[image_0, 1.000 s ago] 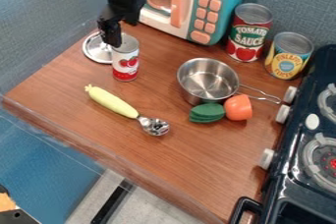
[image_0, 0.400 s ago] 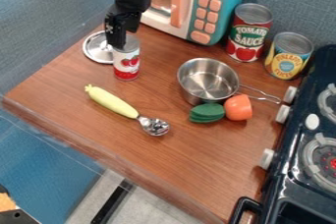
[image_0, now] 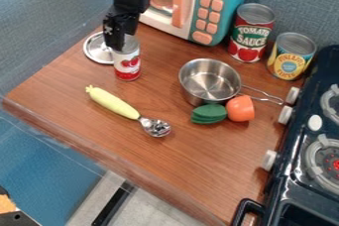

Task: MOVE THE TOMATO PASTE TO THE RIGHT SIDE OF THE YELLOW SPOON

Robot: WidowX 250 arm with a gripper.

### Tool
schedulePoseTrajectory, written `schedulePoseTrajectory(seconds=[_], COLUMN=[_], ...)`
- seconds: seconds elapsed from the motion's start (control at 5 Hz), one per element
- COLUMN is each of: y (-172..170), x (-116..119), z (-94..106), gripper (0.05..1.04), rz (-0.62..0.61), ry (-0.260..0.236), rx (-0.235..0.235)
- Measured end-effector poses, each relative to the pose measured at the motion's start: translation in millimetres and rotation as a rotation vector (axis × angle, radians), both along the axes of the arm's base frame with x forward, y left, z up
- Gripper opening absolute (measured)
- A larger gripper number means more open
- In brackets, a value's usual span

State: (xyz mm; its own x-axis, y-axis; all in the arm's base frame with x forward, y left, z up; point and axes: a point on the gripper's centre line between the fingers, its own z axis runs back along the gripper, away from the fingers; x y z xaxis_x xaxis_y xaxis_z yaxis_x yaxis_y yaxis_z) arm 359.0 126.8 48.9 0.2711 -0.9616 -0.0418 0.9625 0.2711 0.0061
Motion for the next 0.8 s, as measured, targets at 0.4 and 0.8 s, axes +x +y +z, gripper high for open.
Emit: schedulePoseTrajectory(seconds=[0.4, 0.8], y=[5.1, 4.3], x=[-9.7, -15.4], z=[6.4, 5.8], gripper=[0.999, 0.999], rz=[0.018, 0.052], ry=[-0.008, 0.033], rx=[-0.051, -0.05])
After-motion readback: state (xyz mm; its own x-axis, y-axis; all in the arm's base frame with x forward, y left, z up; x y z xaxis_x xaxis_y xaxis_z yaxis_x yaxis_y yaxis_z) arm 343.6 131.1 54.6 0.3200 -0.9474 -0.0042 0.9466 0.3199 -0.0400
